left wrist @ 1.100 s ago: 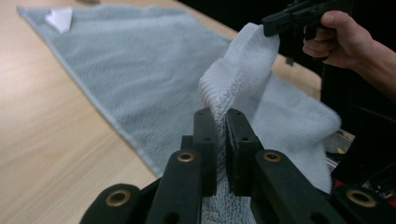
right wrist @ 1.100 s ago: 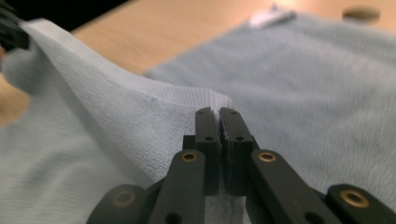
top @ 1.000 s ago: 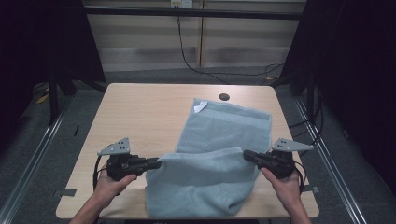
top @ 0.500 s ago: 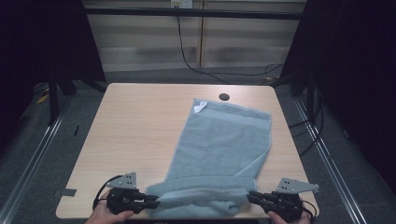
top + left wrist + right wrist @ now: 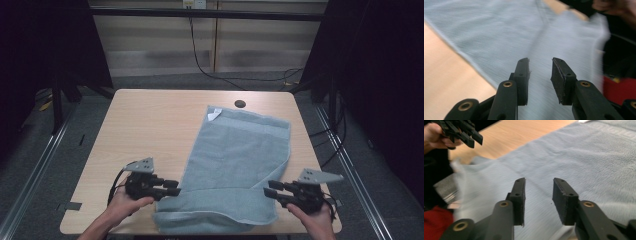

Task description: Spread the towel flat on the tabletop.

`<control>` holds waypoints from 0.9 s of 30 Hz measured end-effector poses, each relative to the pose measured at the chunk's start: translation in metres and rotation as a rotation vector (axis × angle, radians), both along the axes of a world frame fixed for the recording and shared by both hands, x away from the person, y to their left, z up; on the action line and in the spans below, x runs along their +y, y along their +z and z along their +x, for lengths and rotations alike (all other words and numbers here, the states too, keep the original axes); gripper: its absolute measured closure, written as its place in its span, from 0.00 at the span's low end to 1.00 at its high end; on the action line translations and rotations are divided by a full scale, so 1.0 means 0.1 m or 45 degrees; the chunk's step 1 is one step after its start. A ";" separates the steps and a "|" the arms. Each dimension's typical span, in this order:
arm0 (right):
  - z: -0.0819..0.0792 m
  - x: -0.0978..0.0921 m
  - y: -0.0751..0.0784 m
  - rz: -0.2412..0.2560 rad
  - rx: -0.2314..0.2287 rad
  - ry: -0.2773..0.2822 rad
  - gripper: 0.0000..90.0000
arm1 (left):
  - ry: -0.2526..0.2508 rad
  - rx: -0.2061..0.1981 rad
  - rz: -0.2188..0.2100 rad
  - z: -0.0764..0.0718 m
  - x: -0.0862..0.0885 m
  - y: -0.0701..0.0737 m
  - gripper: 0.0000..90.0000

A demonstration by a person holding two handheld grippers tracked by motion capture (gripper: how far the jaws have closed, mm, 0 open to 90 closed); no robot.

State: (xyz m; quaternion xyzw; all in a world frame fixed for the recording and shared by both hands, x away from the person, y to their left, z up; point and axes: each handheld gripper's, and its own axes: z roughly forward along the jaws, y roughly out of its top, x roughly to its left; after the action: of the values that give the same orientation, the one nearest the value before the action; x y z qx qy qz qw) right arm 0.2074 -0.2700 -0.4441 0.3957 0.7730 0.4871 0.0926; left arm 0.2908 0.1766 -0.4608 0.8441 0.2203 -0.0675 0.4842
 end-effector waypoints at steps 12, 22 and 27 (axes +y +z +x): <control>0.73 0.32 -0.47 -0.166 0.191 0.050 0.78 | 0.043 0.035 0.246 0.65 -0.71 -0.38 0.73; 0.43 0.50 -0.54 -0.238 0.169 0.187 0.60 | 0.079 -0.038 0.229 0.36 -0.41 -0.42 0.76; 0.31 0.56 -0.54 -0.279 0.141 0.199 0.51 | 0.094 -0.032 0.213 0.26 -0.27 -0.43 0.76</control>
State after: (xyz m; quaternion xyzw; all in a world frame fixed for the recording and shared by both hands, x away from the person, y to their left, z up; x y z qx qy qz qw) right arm 0.2384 -0.2135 -0.4978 0.3481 0.8540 0.3828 0.0544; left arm 0.3169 0.1494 -0.5036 0.8735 0.2501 -0.0204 0.4171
